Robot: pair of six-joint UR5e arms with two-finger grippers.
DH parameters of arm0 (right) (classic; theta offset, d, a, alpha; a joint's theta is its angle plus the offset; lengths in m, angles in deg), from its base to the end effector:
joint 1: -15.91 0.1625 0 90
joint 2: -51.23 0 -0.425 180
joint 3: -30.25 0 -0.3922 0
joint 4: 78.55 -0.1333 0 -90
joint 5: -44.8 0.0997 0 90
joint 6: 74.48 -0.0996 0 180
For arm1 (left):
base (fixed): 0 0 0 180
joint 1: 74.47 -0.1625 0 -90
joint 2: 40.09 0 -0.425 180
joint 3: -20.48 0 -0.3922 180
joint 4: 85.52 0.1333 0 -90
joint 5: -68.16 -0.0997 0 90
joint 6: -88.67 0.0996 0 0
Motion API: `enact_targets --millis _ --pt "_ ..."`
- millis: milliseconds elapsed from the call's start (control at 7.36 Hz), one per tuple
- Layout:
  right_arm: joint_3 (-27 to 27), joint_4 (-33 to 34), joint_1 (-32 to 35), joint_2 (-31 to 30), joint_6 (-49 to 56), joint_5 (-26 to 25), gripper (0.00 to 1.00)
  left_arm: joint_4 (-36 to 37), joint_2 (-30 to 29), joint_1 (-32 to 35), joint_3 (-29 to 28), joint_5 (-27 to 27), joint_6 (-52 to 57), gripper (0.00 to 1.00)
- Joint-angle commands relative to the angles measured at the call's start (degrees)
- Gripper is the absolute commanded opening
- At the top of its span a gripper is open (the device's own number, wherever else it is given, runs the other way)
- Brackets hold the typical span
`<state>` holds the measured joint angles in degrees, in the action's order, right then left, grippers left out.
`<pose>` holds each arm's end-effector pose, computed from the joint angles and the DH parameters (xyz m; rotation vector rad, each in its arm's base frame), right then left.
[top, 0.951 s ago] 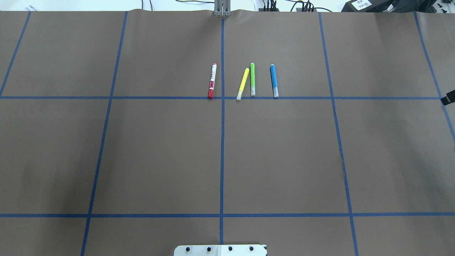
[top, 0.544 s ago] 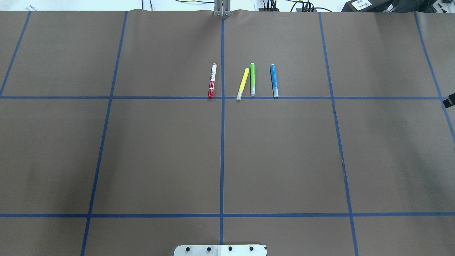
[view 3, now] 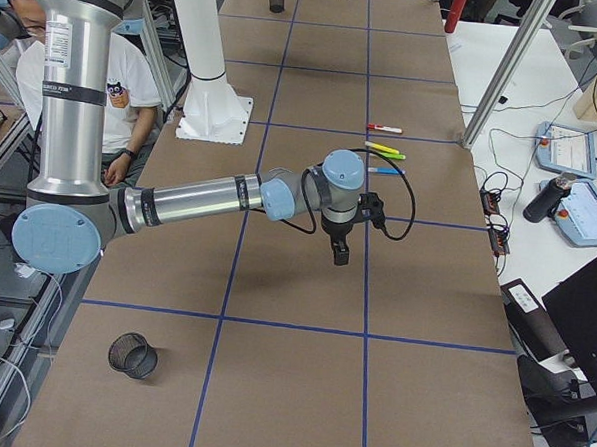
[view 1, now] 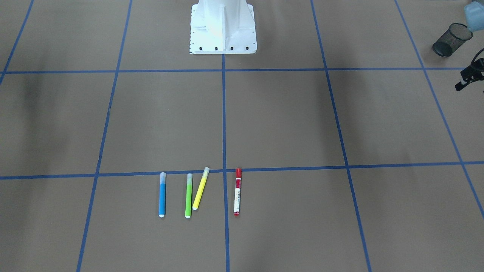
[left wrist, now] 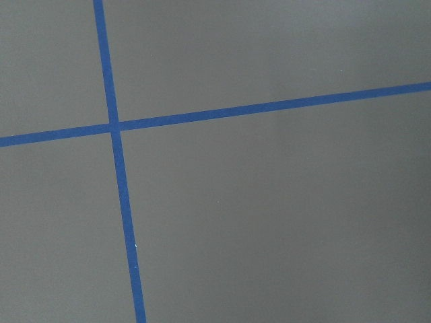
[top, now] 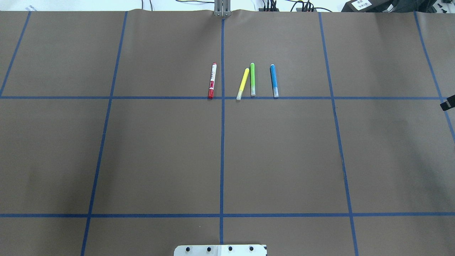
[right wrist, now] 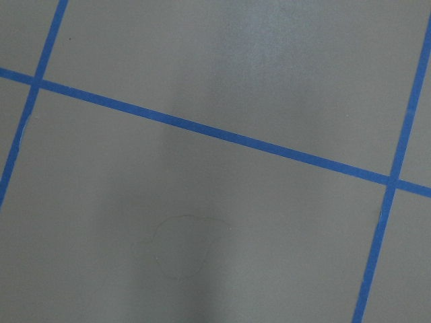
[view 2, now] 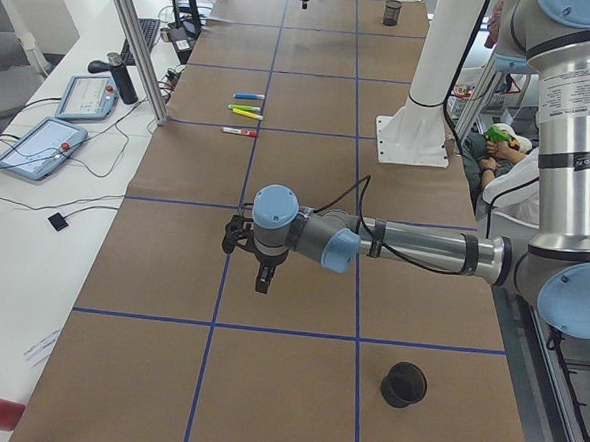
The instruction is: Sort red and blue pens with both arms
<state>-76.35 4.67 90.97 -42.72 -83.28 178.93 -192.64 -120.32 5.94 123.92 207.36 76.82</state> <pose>-0.0597 -0.4718 0.5349 0.1586 -0.8140 -0.2315 0.0155 -0.4391 0.5817 0.1762 0.8971 0.1191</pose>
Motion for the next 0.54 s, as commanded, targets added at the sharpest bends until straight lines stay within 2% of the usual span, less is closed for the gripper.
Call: enact_targets --millis 0,272,408 --pt "0.2 -0.1 0.0 0.0 -0.2 2.8 1.0 -1.5 0.3 -0.2 0.4 -0.1 -0.3 1.0" --pt "-0.2 -0.2 -0.1 0.0 -0.4 4.6 1.0 -1.5 -0.8 -1.2 1.6 0.0 -0.3 1.0" --pt "0.0 -0.2 -0.1 0.2 -0.3 4.7 1.0 -1.5 -3.9 -5.0 2.4 0.0 -4.7 1.0"
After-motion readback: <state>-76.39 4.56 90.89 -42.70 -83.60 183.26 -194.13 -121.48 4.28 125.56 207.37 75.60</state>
